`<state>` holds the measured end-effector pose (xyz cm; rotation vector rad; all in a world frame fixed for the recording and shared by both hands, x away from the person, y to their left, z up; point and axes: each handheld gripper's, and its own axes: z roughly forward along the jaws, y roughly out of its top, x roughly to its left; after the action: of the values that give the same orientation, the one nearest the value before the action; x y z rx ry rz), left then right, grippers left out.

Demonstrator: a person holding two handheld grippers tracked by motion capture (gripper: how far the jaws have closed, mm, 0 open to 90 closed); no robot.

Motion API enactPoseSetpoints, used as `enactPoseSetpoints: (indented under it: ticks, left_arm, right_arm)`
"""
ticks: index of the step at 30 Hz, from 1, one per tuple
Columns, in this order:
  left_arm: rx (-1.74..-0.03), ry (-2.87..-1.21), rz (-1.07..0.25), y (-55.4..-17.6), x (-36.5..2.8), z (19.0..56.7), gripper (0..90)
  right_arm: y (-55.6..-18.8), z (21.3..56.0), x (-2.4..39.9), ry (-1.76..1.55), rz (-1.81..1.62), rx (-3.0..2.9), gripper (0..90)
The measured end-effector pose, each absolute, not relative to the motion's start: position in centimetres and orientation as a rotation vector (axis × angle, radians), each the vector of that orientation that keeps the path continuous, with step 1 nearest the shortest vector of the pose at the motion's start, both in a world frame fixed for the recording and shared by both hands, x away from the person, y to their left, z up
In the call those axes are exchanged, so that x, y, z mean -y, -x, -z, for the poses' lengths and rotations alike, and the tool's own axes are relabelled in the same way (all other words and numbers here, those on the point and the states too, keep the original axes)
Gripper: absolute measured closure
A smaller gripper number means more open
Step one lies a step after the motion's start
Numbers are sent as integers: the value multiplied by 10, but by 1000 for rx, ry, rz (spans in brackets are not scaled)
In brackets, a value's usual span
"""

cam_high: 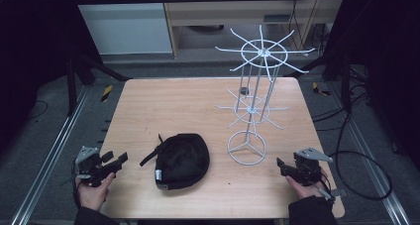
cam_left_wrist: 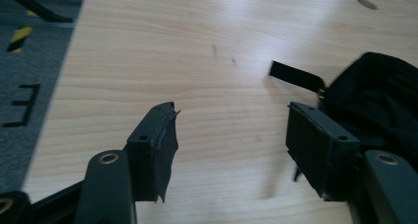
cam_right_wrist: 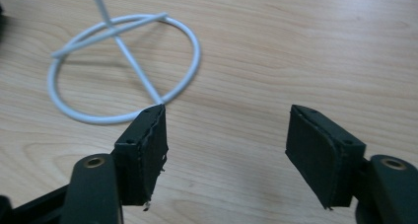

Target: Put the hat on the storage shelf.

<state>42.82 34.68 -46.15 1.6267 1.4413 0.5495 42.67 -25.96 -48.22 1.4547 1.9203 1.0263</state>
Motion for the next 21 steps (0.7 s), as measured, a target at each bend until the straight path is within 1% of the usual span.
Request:
enactPoseSetpoints:
  ticks: [4, 11, 13, 14, 21]
  left_arm:
    - [-1410, -1644, -525, -423, -339, 460, 376]
    - [-1314, -1703, -560, -413, -320, 453, 386]
    - [-1299, -1722, -579, -411, -315, 451, 378]
    - [-1299, -1722, -579, -411, -315, 451, 376]
    - [-1276, -1745, -539, -407, -302, 446, 348]
  right_arm:
    - [-423, 479, 251, -1420, -1057, -1945, 374]
    - [-417, 474, 225, -1334, -1093, -2018, 419]
    - [-414, 472, 211, -1318, -1144, -2056, 442]
    - [-414, 472, 211, -1318, -1144, -2056, 442]
    - [-411, 467, 181, -1229, -1200, -2145, 485]
